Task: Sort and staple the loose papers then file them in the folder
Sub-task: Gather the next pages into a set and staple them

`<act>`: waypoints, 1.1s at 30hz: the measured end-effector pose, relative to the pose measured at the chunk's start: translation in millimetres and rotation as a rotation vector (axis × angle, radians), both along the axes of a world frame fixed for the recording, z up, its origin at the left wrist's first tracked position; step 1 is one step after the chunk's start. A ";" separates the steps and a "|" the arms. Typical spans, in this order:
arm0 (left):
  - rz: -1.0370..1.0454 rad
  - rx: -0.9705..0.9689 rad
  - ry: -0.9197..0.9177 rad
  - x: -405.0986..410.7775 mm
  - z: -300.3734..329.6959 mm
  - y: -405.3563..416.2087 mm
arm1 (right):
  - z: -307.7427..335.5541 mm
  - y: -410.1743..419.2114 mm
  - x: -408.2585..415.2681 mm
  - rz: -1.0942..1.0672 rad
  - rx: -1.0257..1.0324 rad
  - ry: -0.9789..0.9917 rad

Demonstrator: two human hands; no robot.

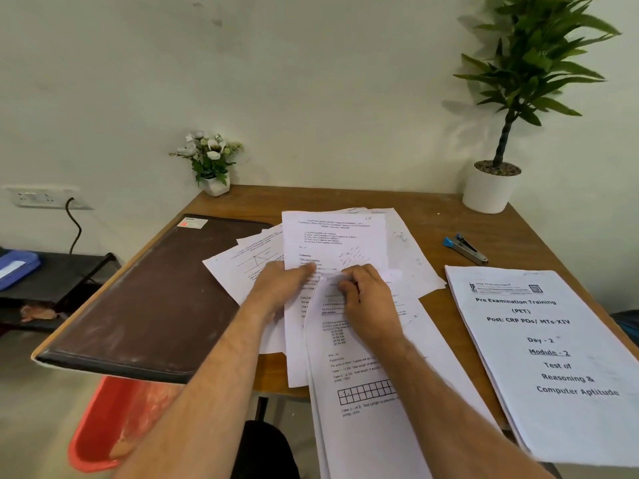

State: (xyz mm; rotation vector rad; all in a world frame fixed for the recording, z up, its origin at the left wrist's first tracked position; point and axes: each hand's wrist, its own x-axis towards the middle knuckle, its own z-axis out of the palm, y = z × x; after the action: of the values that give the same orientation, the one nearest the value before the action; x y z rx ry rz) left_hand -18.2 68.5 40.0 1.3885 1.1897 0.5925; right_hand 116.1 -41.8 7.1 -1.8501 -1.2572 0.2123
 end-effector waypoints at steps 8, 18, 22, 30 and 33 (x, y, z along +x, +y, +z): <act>-0.042 0.009 -0.166 -7.8 -21.2 7.0 | 16.7 7.7 -8.3 0.049 -0.039 -0.087; -0.084 0.110 -0.186 -3.7 -32.8 0.9 | 55.5 50.2 -4.3 0.098 -0.170 -0.300; -0.122 0.139 -0.323 -9.6 -35.0 3.0 | 46.3 56.1 -7.5 0.116 -0.185 -0.356; -0.036 0.066 -0.439 -10.1 -37.2 5.4 | 45.1 60.2 -13.7 0.050 -0.175 -0.329; -0.022 0.051 -0.453 -11.0 -41.1 6.1 | 44.0 61.1 -14.9 0.061 -0.168 -0.318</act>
State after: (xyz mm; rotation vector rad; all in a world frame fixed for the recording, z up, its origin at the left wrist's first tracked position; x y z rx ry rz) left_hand -29.2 74.6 -1.1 1.2222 0.7980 0.8730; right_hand 101.2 19.3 51.1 -2.0478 -1.5547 0.0576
